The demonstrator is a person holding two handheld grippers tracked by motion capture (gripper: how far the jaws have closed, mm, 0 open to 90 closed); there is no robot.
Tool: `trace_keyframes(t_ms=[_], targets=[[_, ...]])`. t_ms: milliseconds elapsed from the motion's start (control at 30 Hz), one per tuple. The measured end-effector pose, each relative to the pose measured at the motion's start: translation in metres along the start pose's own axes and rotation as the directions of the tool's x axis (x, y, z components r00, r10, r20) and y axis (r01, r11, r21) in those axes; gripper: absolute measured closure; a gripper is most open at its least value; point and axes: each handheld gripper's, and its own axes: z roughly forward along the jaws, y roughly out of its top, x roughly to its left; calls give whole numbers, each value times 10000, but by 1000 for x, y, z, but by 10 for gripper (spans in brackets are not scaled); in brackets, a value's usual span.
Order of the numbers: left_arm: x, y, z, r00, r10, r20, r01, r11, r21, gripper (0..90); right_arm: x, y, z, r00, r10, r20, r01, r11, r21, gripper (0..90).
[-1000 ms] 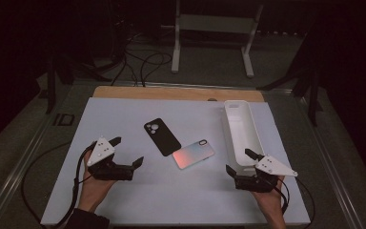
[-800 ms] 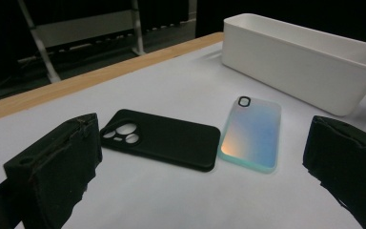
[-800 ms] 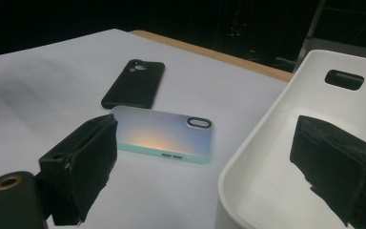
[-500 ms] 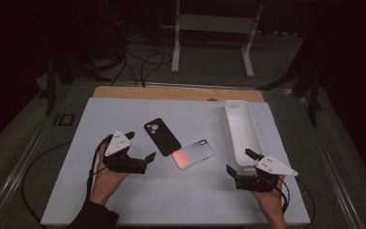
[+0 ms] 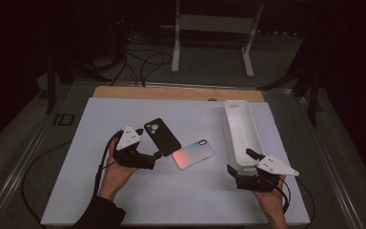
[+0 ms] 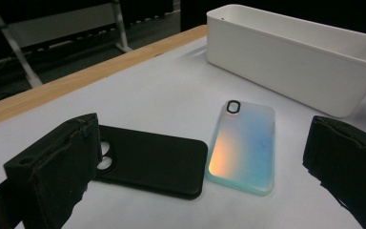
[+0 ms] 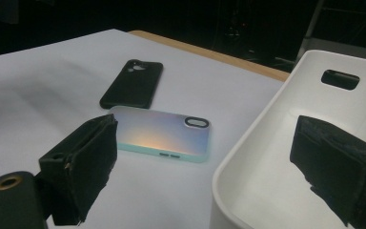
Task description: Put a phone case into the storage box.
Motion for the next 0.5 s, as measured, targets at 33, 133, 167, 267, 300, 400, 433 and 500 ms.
trace_keyframes(t_ms=[33,133,167,267,300,400,433,500], targets=[[-1,1,3,10000,54,60,-54,10000,49,0,0,0,0,10000,-7,-10,7,10000,11,88],[-3,3,8,9998,108,173,-110,9999,86,0,1,1,0,10000,-69,-28,69,10000,19,88],[-4,4,10,9998,115,187,-117,9999,124,0,1,1,0,10000,-81,-51,81,10000,19,88],[-5,5,14,9997,106,238,-110,9998,154,0,1,1,0,9999,-97,-56,97,10000,21,88],[-5,6,18,9995,134,303,-140,9997,175,0,1,1,0,9999,-98,-55,98,9999,25,88],[-7,8,23,9992,98,389,-107,9997,225,0,1,2,-1,9999,-74,-68,74,10000,20,88],[-7,9,25,9991,131,399,-141,9996,249,0,0,2,-1,9999,-90,-70,90,10000,9,88],[-9,10,29,9988,207,451,-222,9992,340,0,0,2,-2,10000,-82,-55,82,10000,-1,88]])
